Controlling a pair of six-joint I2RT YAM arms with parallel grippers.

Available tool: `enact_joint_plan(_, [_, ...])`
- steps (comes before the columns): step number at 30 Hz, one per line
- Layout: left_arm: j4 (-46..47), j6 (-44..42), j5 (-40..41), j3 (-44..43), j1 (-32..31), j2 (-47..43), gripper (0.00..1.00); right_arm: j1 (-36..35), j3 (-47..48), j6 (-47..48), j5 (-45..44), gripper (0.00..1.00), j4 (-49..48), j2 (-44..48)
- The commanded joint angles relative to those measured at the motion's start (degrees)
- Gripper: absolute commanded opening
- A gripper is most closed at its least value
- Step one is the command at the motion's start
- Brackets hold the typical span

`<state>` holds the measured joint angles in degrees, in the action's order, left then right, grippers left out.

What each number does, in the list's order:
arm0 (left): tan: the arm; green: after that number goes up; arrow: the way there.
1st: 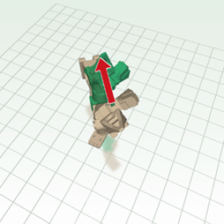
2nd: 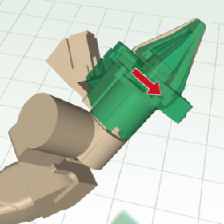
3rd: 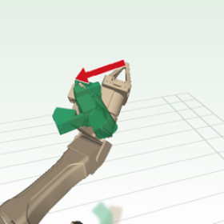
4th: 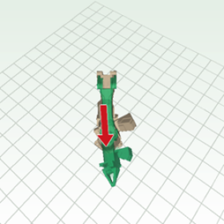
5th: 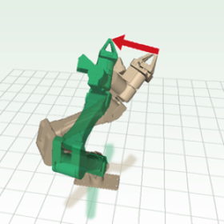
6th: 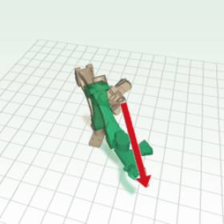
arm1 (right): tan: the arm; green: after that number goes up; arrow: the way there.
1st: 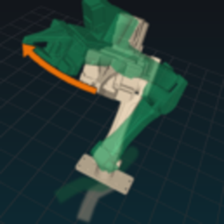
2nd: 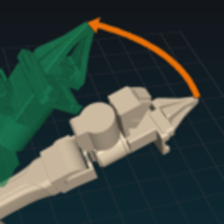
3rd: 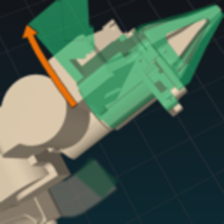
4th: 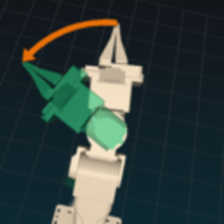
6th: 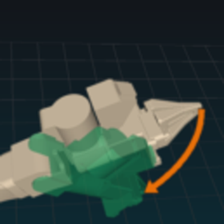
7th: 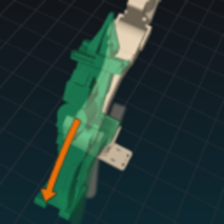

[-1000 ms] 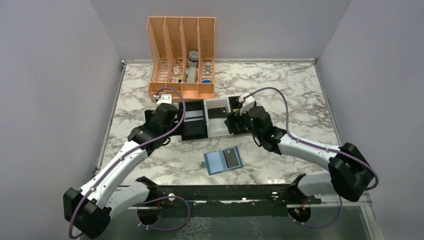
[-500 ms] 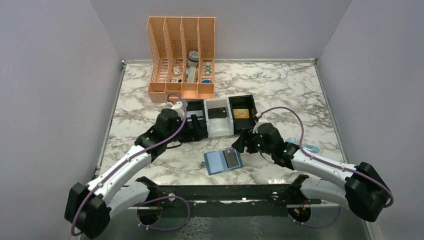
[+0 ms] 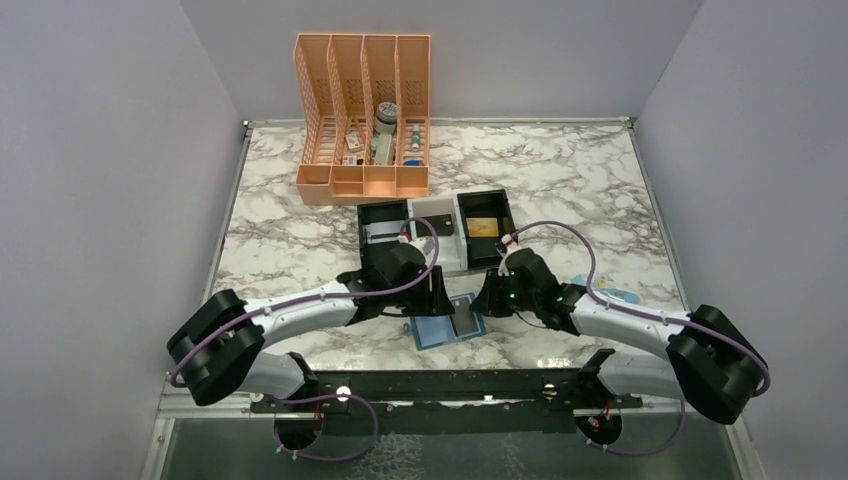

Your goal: Take the credit cards out of the card holder

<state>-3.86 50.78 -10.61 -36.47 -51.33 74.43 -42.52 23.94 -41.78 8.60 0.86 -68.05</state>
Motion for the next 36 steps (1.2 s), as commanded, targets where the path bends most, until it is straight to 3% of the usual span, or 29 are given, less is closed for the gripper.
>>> enact_joint_plan(1, [3.21, 4.88, 4.09, -0.62, -1.24, 3.41, 0.54, -0.02, 1.42, 0.51, 2.30, 0.17, 1.83, -1.71])
enact_joint_plan(13, [13.30, 10.01, 3.21, 2.17, -2.29, 9.67, 0.36, -0.02, -0.13, 0.04, 2.80, 0.15, 1.47, -6.14])
enact_joint_plan(25, [18.28, 14.91, 7.39, 9.08, -2.63, 8.55, 0.34, 0.03, -0.48, 0.20, 3.89, 0.13, 1.27, -7.31])
enact_joint_plan(31, [20.70, 16.51, 6.52, 8.80, -3.36, 11.35, 0.19, -0.01, -0.59, -0.13, 4.45, 0.13, 0.72, -7.70])
enact_joint_plan(36, [22.55, 16.55, 6.30, 9.48, -3.51, 11.55, 0.18, 0.05, -0.49, -0.09, 5.54, 0.13, 0.23, -8.21])
